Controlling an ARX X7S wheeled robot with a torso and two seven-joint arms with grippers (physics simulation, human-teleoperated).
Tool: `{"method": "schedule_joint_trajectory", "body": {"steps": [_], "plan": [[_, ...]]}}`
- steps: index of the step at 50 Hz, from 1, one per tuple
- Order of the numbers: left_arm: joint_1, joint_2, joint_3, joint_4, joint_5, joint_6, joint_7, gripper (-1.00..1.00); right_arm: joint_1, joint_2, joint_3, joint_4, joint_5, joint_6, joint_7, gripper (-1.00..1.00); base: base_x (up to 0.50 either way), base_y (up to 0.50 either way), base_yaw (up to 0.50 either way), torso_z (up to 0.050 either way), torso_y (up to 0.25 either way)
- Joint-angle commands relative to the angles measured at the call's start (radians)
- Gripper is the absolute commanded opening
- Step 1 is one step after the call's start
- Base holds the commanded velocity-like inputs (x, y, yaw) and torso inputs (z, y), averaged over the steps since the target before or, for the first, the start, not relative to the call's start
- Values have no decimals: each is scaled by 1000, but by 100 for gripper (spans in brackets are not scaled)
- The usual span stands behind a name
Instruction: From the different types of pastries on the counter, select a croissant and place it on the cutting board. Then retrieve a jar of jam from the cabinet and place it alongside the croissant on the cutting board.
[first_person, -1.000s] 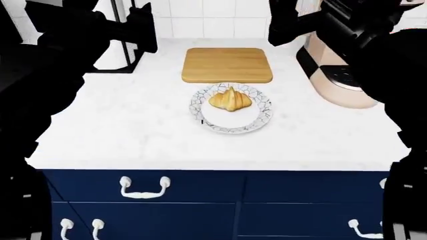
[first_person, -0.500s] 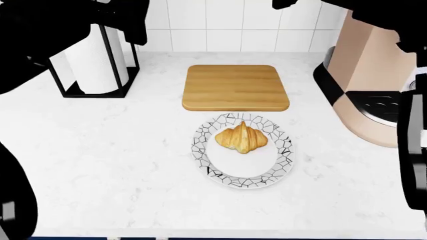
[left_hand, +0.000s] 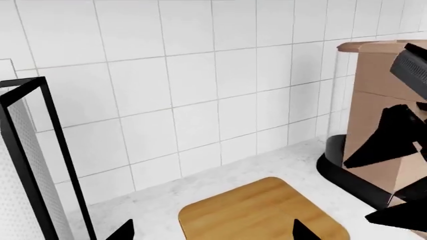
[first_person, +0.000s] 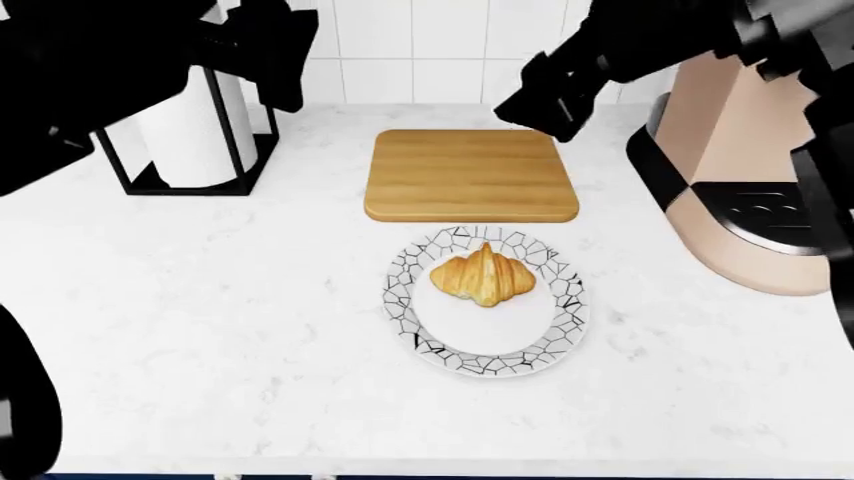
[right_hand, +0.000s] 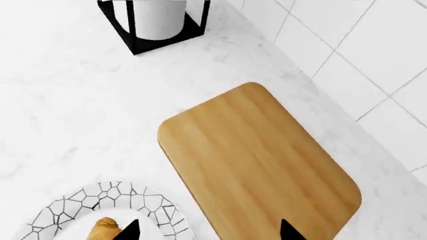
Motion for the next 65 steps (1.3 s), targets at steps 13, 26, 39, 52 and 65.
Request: {"method": "schedule_joint_trajectory", "body": {"steps": [13, 26, 39, 52, 65], "plan": [[34, -50, 37, -20, -59, 63, 0, 100, -20, 141, -225, -379, 61, 123, -368, 100, 0, 0, 0, 0, 0], [40, -60, 41, -17, -88, 72, -19, 100, -57, 157, -235, -472, 94, 133, -335, 100, 0, 0, 0, 0, 0], [42, -78, 52, -20, -106, 83, -26, 100, -136, 58, -271, -310, 70, -2, -320, 100, 0, 0, 0, 0, 0], [46, -87, 73, -28, -112, 100, -28, 100, -144, 96, -302, -334, 48, -31, -298, 100, 0, 0, 0, 0, 0], [55, -93, 82, -28, -125, 113, -36, 100, -153, 113, -311, -352, 52, -27, -278, 100, 0, 0, 0, 0, 0]]}}
